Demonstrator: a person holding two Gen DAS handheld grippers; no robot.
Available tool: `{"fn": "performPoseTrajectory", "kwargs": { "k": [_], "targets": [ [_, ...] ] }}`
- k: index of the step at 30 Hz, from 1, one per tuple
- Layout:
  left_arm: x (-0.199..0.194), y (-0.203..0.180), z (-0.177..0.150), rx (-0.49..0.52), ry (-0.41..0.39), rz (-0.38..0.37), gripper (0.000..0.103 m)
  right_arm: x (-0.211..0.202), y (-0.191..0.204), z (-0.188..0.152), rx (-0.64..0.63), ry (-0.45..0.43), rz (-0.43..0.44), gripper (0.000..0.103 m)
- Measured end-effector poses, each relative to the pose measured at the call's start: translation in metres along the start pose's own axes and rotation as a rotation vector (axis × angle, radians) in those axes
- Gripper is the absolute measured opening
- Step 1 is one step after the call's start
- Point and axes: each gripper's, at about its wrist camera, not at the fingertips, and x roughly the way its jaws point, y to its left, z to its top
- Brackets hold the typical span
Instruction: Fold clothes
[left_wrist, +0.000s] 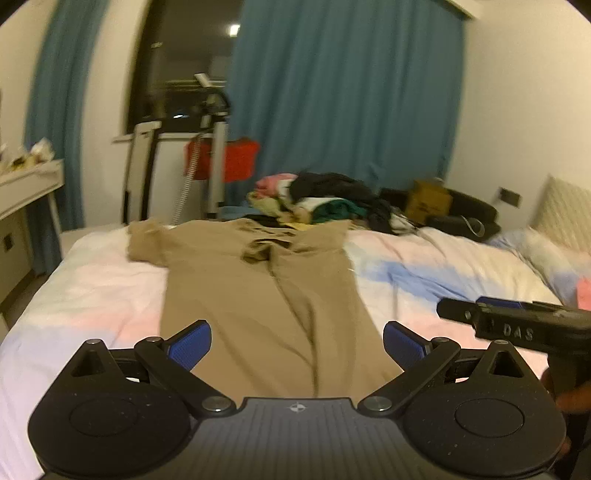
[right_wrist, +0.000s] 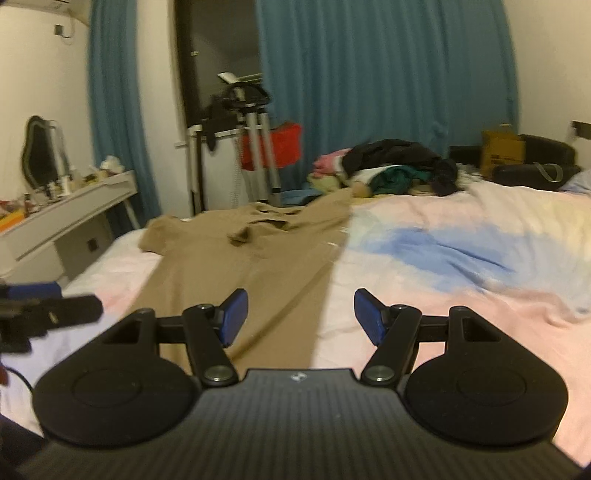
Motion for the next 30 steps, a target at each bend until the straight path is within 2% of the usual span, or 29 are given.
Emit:
{"fn": "performPoseTrajectory", "kwargs": {
  "k": [2, 6, 8, 11, 15, 18, 20, 25, 27, 30],
  "targets": [
    [0.002, 0.013, 0.003, -0.047, -0.003, 0.020, 0.100, 0.015, 0.010, 0.014, -0.027, 0.007, 0.033, 0.067],
    [0.012, 0.042, 0.005, -0.171, 0.020, 0.067, 0.100, 0.071, 0.038, 0.049, -0.067, 0.035, 0.129, 0.067],
    [0.014, 0.057, 0.005, -0.226, 0.034, 0.084, 0.100, 0.111, 0.060, 0.062, -0.108, 0.071, 0.185, 0.067],
    [0.016, 0.073, 0.004, -0.255, 0.018, 0.106, 0.100, 0.181, 0.097, 0.072, -0.140, 0.154, 0.250, 0.067],
    [0.038, 0.087, -0.003, -0.245, 0.082, 0.174, 0.100, 0.267, 0.154, 0.067, -0.236, 0.215, 0.283, 0.066],
    [0.054, 0.100, -0.010, -0.297, 0.128, 0.134, 0.100, 0.322, 0.202, 0.061, -0.328, 0.224, 0.317, 0.065],
    [0.063, 0.107, -0.012, -0.301, 0.135, 0.131, 0.100, 0.350, 0.227, 0.055, -0.345, 0.223, 0.341, 0.065],
    [0.083, 0.125, -0.018, -0.344, 0.159, 0.139, 0.100, 0.410, 0.261, 0.060, -0.211, 0.188, 0.345, 0.065],
    [0.087, 0.130, -0.020, -0.369, 0.158, 0.136, 0.100, 0.425, 0.275, 0.059, -0.248, 0.164, 0.346, 0.065],
    [0.089, 0.132, -0.025, -0.383, 0.158, 0.142, 0.100, 0.444, 0.291, 0.054, -0.307, 0.185, 0.316, 0.066]
  ]
}}
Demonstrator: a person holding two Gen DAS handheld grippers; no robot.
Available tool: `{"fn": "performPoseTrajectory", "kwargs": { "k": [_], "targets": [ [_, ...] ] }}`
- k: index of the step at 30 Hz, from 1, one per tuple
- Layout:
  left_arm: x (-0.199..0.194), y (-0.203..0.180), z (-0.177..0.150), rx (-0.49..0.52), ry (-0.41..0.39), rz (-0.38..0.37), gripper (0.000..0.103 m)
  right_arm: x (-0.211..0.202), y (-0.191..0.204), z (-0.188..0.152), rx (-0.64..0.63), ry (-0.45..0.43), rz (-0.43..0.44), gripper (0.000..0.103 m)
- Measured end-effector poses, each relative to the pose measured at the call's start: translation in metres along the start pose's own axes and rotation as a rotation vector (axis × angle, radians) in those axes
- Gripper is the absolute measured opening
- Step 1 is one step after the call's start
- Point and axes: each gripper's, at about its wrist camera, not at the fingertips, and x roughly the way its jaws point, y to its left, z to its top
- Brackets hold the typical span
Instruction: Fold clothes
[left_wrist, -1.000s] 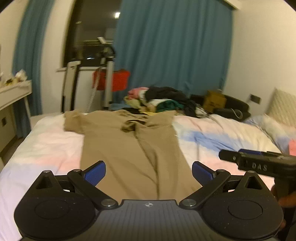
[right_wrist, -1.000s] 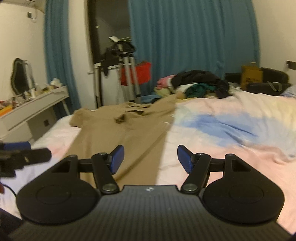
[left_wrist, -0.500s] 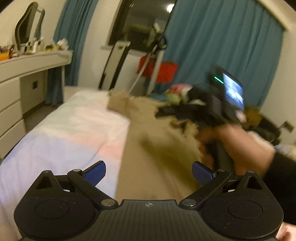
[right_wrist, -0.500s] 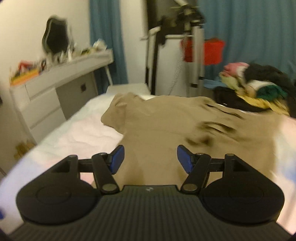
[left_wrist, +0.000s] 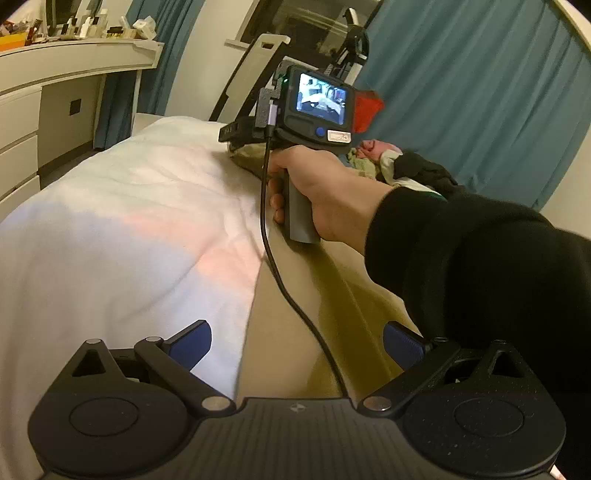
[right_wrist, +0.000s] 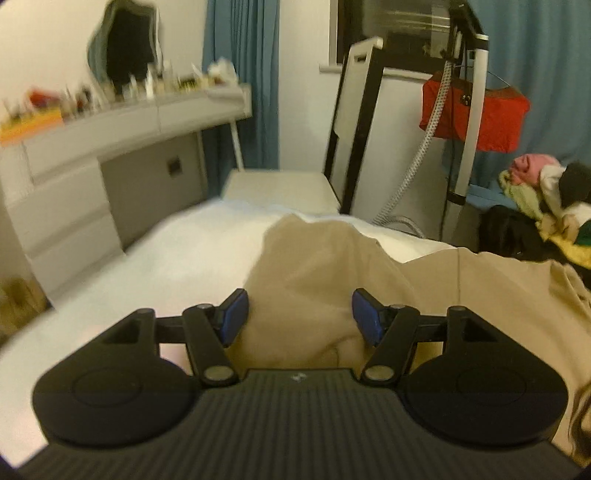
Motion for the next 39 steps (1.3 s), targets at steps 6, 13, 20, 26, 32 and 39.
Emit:
{"fn": "performPoseTrajectory", "kwargs": {
  "k": [6, 13, 20, 26, 32, 39],
  "targets": [
    [-0.016, 0.030, 0.003, -0.218, -0.118, -0.078, 0.098, -0.006, -0.022, 0.008, 0.130, -0.025, 0.039, 0.008],
    [-0.043, 0.036, -0.003, -0.269, -0.207, -0.121, 0.099, -0.093, -0.097, 0.022, 0.246, -0.277, 0.025, 0.007],
    [-0.043, 0.009, -0.018, -0.177, -0.174, -0.136, 0.099, -0.165, -0.220, -0.015, 0.471, -0.424, -0.174, 0.006],
    [-0.011, -0.023, -0.028, -0.043, -0.110, -0.077, 0.099, -0.140, -0.300, -0.073, 0.646, -0.268, -0.307, 0.006],
    [0.021, -0.037, -0.031, 0.048, -0.061, -0.037, 0.099, -0.121, -0.314, -0.087, 0.666, -0.150, -0.268, 0.014],
    [0.015, -0.046, -0.030, 0.125, -0.076, -0.036, 0.099, -0.190, -0.284, -0.069, 0.597, -0.177, -0.230, 0.076]
  ]
}}
